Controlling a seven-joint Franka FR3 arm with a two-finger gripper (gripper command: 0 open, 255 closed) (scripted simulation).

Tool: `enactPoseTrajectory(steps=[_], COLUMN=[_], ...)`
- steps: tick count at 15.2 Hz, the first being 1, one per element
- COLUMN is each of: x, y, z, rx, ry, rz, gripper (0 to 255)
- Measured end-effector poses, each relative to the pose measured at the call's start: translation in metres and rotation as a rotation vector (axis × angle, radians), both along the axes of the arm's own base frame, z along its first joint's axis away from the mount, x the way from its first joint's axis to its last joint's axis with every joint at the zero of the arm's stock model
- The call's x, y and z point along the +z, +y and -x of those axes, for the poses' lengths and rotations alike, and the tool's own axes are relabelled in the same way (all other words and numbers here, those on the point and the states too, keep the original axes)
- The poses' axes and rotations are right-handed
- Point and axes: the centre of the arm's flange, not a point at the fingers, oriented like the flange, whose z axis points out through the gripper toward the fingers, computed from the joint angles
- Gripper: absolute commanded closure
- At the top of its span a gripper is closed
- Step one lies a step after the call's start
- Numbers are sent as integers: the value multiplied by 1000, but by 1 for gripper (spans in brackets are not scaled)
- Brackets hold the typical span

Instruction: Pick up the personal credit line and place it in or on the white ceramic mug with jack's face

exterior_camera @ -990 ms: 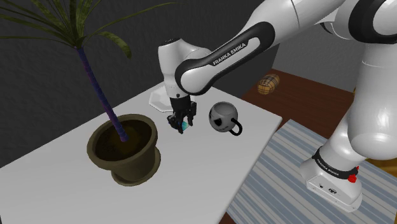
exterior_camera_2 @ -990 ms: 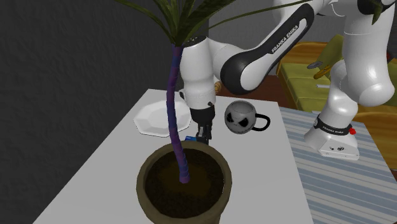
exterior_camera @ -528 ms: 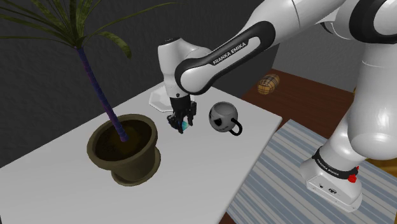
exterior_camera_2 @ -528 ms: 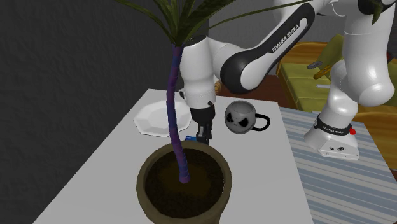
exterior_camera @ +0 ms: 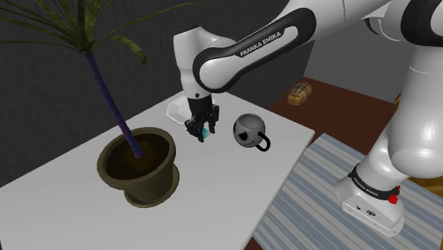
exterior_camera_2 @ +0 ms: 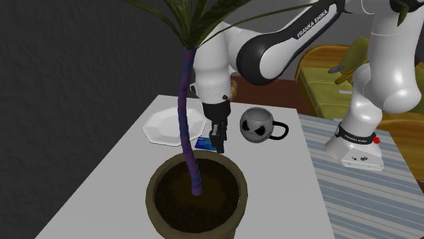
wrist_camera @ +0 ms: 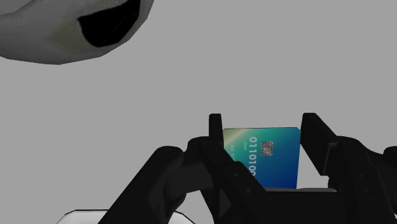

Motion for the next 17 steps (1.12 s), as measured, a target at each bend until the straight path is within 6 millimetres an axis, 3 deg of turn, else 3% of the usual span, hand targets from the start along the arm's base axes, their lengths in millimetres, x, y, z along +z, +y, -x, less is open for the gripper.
enactPoseTrajectory(steps=[17], x=[90], y=[-1], z=[0], rx=[0], ry=[0], rz=[0], gripper=[255])
